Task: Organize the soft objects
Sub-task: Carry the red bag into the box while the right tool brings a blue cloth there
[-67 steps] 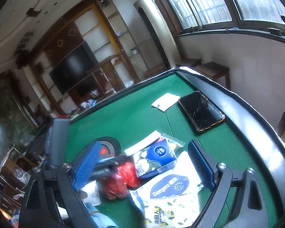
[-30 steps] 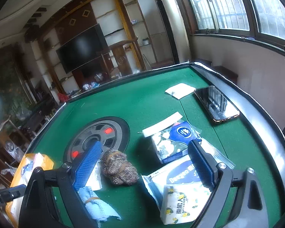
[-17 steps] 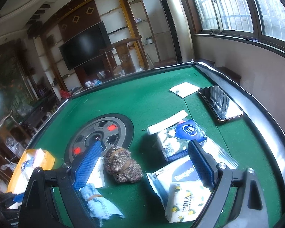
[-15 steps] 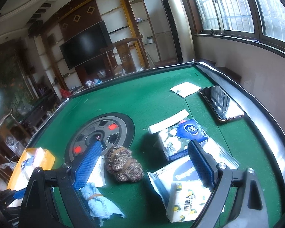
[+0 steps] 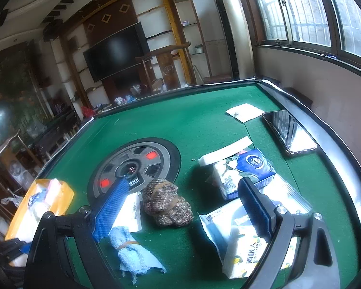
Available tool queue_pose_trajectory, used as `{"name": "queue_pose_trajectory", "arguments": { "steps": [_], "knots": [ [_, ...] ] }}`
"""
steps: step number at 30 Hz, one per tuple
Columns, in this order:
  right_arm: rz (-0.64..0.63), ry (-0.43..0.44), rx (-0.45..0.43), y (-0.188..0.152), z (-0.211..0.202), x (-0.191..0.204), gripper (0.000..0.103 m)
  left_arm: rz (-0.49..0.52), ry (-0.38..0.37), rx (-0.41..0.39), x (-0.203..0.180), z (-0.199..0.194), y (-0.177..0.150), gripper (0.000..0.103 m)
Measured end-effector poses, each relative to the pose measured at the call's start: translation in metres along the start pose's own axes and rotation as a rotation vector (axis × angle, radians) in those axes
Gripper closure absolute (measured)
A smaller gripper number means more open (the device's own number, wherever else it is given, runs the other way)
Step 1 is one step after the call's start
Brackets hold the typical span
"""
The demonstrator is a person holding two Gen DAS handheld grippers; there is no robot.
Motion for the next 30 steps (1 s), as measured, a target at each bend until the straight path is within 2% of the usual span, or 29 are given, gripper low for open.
{"name": "queue_pose_trajectory", "arguments": {
  "steps": [3, 9, 13, 16, 18, 19, 23, 24, 27, 30],
  "knots": [
    [-0.012, -0.003, 0.005, -0.002, 0.002, 0.003, 0.014, -0.024, -0.012, -0.047, 0.012, -0.026, 0.006, 0.060],
    [-0.044, -0.023, 0.032, -0.011, 0.011, 0.008, 0.014, -0.103, 0.042, -0.139, 0.056, -0.069, 0.002, 0.059],
    [-0.100, -0.077, -0.005, -0.017, 0.011, 0.018, 0.014, -0.193, 0.073, -0.219, 0.092, -0.091, -0.011, 0.059],
    [-0.132, -0.116, -0.048, -0.014, -0.002, 0.033, 0.014, -0.225, 0.109, -0.237, 0.117, -0.099, -0.024, 0.059],
    [-0.111, -0.054, -0.029, -0.017, -0.012, 0.049, 0.014, -0.272, 0.111, -0.243, 0.141, -0.102, -0.034, 0.059],
    [-0.097, 0.003, -0.003, -0.021, -0.015, 0.061, 0.014, -0.304, 0.112, -0.241, 0.154, -0.102, -0.039, 0.059],
    [-0.075, 0.254, 0.193, -0.053, -0.011, 0.121, 0.013, -0.431, 0.055, -0.242, 0.191, -0.099, -0.055, 0.059],
    [-0.083, 0.287, 0.241, -0.062, -0.006, 0.136, 0.013, -0.442, 0.049, -0.245, 0.195, -0.100, -0.058, 0.059],
    [-0.147, 0.323, 0.350, -0.085, 0.013, 0.175, 0.013, -0.452, 0.041, -0.249, 0.202, -0.101, -0.065, 0.059],
    [-0.186, 0.307, 0.420, -0.099, 0.033, 0.199, 0.013, -0.456, 0.041, -0.261, 0.208, -0.108, -0.074, 0.059]
  ]
}}
Point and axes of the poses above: each gripper's, at about its wrist camera, not at the fingertips, and z roughly the way its jaws point, x to its left, y to its top, the point moved 6 cm from there along z, roughly the way its jaws point, and after that the axes turned 1 degree about x, right-handed, at the moved point
